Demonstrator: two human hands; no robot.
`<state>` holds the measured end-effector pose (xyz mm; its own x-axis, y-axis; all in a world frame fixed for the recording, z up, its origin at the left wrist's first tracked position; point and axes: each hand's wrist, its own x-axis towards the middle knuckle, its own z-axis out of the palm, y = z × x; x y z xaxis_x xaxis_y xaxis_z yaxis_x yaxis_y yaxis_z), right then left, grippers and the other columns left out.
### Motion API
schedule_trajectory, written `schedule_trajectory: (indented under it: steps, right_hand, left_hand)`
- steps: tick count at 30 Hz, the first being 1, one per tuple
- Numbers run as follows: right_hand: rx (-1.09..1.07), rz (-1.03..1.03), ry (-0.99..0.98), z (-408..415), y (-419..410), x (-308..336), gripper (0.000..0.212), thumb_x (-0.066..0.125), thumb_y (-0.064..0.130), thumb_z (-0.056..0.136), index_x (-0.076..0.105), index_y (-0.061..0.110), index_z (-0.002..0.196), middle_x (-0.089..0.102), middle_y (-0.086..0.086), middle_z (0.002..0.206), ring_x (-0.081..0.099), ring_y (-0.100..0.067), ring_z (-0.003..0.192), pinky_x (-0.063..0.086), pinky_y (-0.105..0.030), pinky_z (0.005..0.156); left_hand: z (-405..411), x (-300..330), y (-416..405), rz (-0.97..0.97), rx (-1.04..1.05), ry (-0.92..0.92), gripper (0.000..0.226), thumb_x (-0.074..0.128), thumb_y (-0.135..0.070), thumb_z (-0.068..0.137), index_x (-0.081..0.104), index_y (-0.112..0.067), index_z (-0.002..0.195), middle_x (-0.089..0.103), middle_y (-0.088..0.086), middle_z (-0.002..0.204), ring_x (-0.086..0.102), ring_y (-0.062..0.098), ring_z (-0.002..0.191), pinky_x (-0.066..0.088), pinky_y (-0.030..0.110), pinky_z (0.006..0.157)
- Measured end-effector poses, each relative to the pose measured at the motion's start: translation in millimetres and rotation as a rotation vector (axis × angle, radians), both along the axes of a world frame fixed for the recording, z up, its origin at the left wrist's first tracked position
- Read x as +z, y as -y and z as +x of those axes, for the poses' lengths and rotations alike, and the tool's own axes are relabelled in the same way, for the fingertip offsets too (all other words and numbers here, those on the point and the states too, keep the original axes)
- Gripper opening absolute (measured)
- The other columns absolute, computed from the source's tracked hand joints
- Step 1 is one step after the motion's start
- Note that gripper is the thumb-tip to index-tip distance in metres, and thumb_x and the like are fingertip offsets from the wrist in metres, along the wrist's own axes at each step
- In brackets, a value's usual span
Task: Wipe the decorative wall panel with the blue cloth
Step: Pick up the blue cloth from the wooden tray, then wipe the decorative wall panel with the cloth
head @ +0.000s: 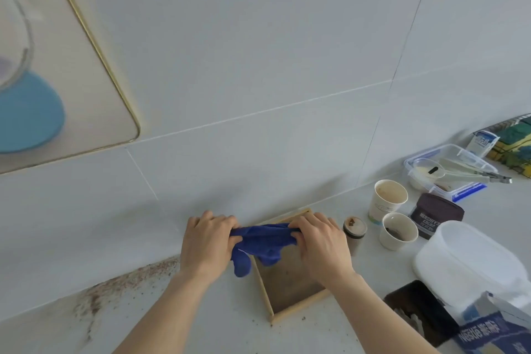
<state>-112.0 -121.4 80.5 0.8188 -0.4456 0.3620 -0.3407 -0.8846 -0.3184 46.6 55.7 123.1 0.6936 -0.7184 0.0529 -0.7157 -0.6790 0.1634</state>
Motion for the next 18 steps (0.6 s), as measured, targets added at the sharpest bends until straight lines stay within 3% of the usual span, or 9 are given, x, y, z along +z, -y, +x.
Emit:
schedule_trajectory:
  steps: [3,5,9,18]
  right_hand:
    - [-0.044,-0.029,0.04,15,8,13,0.02,0.08,0.008,0.078,0.072,0.024,0.088,0.071,0.009,0.08,0.065,-0.02,0.074,0.047,-0.03,0.062]
    - [0.059,-0.167,0.162,38,-65,88,0.023,0.08,0.005,0.075,0.072,0.023,0.087,0.07,0.009,0.079,0.064,-0.02,0.072,0.046,-0.029,0.061]
    - [0.022,-0.155,0.134,48,-62,102,0.027,0.08,0.003,0.073,0.07,0.025,0.084,0.067,0.011,0.075,0.061,-0.019,0.067,0.046,-0.028,0.059]
    - [0.117,-0.27,0.258,81,-152,175,0.025,0.075,0.003,0.08,0.065,0.024,0.087,0.064,0.01,0.078,0.061,-0.019,0.067,0.047,-0.029,0.059]
  left_hand:
    - [10,14,3,0.015,0.006,0.01,0.012,0.054,-0.032,0.098,0.066,-0.032,0.096,0.071,-0.014,0.092,0.053,0.017,0.098,0.037,0.032,0.089]
    - [20,89,-84,-0.104,0.072,0.139,0.014,0.052,-0.031,0.099,0.066,-0.033,0.097,0.07,-0.015,0.092,0.052,0.016,0.098,0.036,0.031,0.09]
    - [27,101,-85,-0.136,0.064,0.129,0.015,0.051,-0.033,0.101,0.066,-0.034,0.099,0.071,-0.016,0.095,0.053,0.016,0.098,0.037,0.031,0.089]
    - [38,171,-187,-0.262,0.131,0.242,0.014,0.052,-0.041,0.102,0.065,-0.035,0.104,0.071,-0.015,0.102,0.055,0.016,0.102,0.036,0.032,0.088]
